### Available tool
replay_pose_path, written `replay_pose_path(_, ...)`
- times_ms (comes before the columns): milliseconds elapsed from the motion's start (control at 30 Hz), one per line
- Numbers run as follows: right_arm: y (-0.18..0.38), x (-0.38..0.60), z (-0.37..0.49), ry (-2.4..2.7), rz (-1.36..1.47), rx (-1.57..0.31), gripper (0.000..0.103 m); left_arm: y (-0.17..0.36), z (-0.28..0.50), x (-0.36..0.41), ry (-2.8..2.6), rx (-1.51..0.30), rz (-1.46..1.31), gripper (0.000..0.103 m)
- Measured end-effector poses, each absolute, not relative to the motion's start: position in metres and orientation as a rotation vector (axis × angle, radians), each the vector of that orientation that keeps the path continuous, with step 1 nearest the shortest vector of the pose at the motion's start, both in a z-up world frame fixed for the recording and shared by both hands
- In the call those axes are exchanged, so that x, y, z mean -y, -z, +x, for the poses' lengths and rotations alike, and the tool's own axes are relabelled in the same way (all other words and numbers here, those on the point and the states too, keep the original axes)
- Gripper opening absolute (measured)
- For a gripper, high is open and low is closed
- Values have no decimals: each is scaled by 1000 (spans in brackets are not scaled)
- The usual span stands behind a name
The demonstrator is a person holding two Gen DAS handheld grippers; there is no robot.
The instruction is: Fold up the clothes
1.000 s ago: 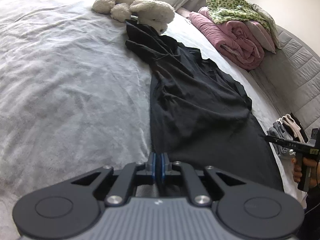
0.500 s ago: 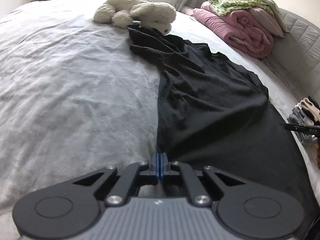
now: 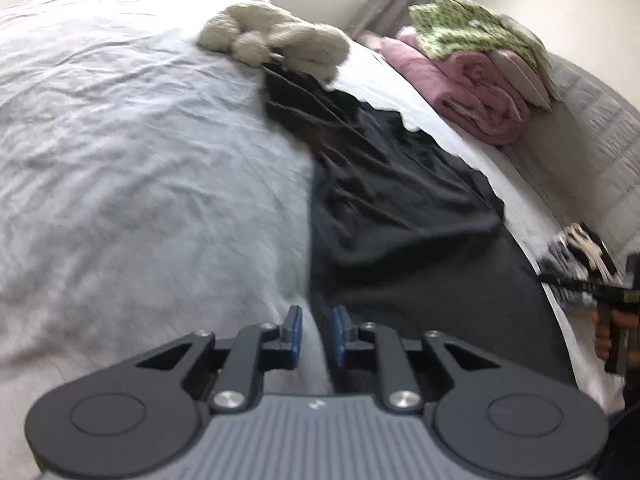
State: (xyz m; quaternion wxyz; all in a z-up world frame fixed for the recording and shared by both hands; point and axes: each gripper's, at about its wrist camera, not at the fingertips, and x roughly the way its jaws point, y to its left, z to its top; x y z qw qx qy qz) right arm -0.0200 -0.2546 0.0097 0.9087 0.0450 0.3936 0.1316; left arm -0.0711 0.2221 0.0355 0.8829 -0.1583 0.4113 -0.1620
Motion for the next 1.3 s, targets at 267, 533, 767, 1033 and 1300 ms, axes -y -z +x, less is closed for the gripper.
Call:
replay_pose_path(267, -8, 291, -58, -298, 257, -850, 39, -29, -84, -204, 297, -867, -205, 7)
replay_pose_path(533, 5, 339, -89, -283, 430, -899, 38, -25, -93, -187, 261, -875, -85, 5)
replay_pose_path(767, 15, 326, -93, -321, 418, -943, 28, -25, -93, -178, 241, -873, -19, 5)
replay_pose_path(1033, 16, 301, -100, -335, 299, -955, 21, -26, -103, -151, 205, -839, 187, 5)
replay_pose_path(1300, 16, 280, -116, -360, 137, -959, 22, -28, -109, -148, 185, -845, 202, 5)
